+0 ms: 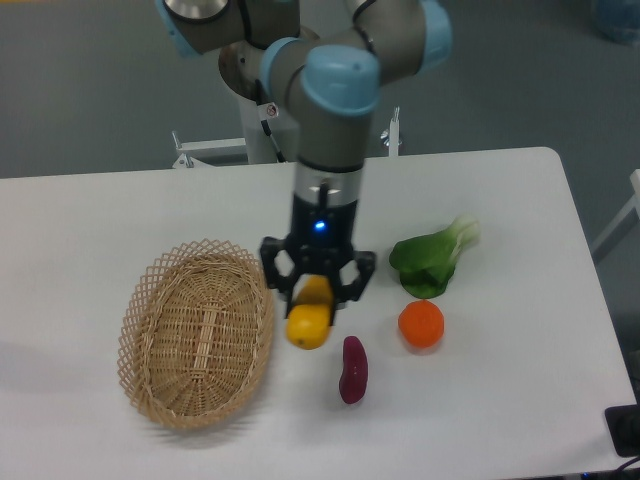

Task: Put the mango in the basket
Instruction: 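Carry the held mango over the wicker basket and lower it, then open the gripper to release the mango into the basket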

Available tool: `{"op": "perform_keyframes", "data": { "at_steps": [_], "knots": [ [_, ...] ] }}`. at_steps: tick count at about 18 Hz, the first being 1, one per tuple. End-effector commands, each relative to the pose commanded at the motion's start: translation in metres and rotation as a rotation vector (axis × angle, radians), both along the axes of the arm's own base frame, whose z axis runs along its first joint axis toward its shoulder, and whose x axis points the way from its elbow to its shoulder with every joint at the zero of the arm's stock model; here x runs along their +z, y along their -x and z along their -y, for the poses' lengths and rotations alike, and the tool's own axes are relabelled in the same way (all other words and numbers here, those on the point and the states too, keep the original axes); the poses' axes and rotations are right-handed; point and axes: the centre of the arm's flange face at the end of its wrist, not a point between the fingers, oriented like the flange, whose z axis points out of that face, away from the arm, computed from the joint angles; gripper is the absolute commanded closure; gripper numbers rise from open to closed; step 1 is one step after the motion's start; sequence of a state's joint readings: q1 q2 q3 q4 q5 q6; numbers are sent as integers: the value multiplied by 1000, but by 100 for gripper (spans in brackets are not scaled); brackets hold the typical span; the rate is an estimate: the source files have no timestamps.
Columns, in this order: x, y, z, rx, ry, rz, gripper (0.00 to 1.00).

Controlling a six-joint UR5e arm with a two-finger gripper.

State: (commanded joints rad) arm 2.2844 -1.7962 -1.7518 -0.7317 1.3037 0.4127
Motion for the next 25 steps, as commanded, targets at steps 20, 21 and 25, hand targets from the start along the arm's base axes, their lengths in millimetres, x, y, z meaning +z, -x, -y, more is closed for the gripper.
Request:
{"op": "perform_keyframes", "data": {
  "at_steps": [20, 21, 25],
  "knots": [
    [-131, -127, -53, -94, 240, 102, 54],
    [-133, -127, -53, -91, 244, 105, 54],
    [-133, -127, -53, -96, 244, 101, 46]
  ]
}}
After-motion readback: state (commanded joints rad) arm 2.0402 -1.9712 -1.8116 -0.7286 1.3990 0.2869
